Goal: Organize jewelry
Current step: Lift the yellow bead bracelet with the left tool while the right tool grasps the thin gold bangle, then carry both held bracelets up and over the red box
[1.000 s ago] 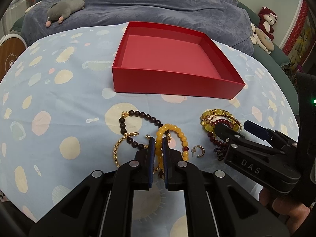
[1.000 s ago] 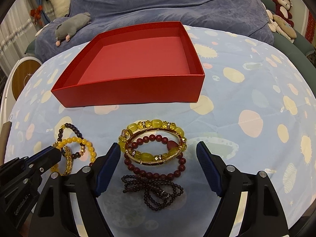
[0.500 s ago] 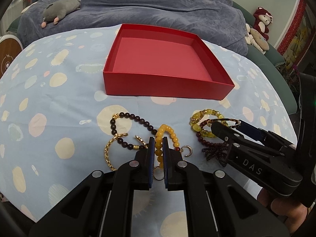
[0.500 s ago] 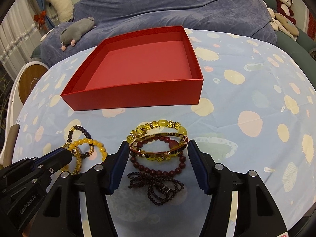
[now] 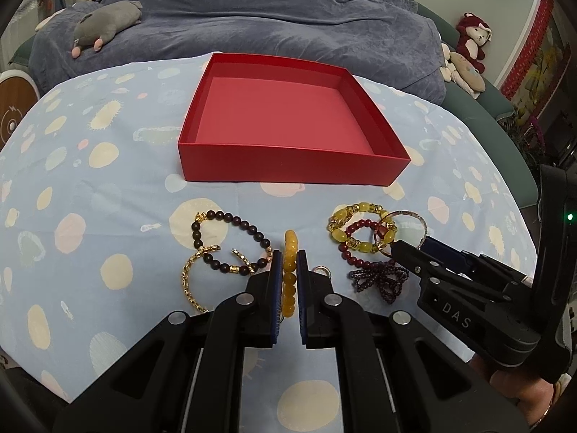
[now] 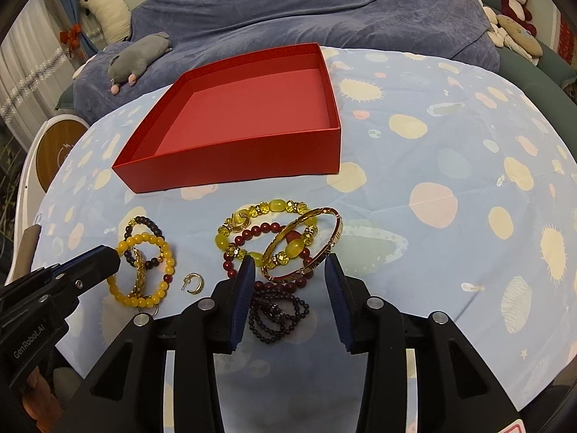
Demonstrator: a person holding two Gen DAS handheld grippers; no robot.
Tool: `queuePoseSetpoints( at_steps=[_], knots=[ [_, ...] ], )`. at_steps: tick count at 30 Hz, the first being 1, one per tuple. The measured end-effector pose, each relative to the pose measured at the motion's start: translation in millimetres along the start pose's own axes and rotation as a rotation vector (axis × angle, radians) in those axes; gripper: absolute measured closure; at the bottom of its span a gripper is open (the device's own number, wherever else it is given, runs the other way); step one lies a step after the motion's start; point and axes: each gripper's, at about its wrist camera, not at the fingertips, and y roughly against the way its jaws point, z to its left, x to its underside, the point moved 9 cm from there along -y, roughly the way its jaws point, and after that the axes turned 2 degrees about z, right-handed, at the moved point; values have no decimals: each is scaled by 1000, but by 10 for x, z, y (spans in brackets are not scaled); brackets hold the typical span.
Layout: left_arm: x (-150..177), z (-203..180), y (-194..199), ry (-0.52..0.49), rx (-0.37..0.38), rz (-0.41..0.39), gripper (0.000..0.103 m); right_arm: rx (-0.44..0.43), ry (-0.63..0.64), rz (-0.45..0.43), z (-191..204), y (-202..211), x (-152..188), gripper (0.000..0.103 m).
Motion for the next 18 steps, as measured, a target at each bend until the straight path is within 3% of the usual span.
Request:
queuePoseSetpoints(
  at_steps=[8, 18],
  knots=[
    [26, 48, -115, 2, -10, 22, 95, 11, -29, 12, -79, -162, -59, 49],
    [65, 110, -189, 13, -10, 43, 95, -7, -57, 4, -130, -184, -128, 49]
  ],
)
